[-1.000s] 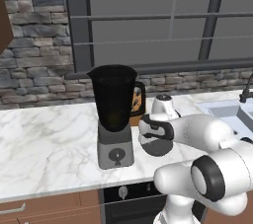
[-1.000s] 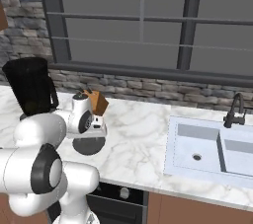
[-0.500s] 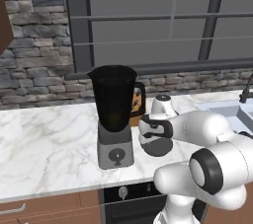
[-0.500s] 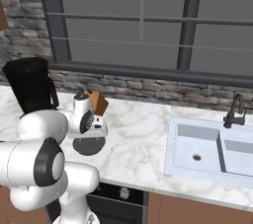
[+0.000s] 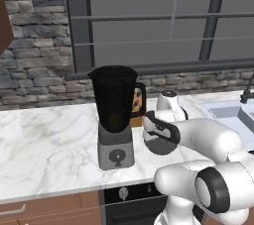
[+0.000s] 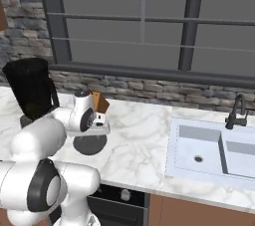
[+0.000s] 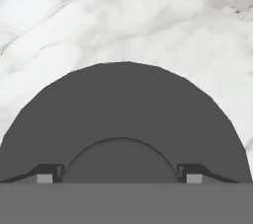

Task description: Grab the garlic and lemon from the fridge, place them in the blender, close the lid, and turn on the blender to create a marinade.

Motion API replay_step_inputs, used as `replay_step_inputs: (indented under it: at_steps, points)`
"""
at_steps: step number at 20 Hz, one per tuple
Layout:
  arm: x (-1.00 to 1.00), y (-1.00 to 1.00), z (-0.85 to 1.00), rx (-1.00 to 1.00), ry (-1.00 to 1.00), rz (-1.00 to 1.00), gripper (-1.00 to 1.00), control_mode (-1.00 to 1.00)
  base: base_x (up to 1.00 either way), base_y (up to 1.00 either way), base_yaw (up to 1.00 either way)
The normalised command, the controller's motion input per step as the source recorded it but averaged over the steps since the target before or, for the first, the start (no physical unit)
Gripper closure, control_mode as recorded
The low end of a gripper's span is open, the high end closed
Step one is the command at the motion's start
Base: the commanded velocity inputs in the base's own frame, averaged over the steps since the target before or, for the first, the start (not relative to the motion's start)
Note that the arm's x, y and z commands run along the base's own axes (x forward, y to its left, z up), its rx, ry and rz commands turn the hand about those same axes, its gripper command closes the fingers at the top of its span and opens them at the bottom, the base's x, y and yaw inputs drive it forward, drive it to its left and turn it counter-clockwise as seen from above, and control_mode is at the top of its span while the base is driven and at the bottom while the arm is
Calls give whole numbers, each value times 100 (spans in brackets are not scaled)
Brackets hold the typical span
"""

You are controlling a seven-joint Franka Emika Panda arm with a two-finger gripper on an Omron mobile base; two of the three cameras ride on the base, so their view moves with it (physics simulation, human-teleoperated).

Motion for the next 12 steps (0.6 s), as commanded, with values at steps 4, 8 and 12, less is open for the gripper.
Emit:
replay_step_inputs:
  at_steps: [4, 8, 12]
  points:
    - [-29, -26, 99, 0, -21, 0, 100, -100, 0, 0, 0]
    - [-35, -13, 100, 0, -24, 0, 100, -100, 0, 0, 0]
    - [-51, -1, 100, 0, -28, 0, 100, -100, 0, 0, 0]
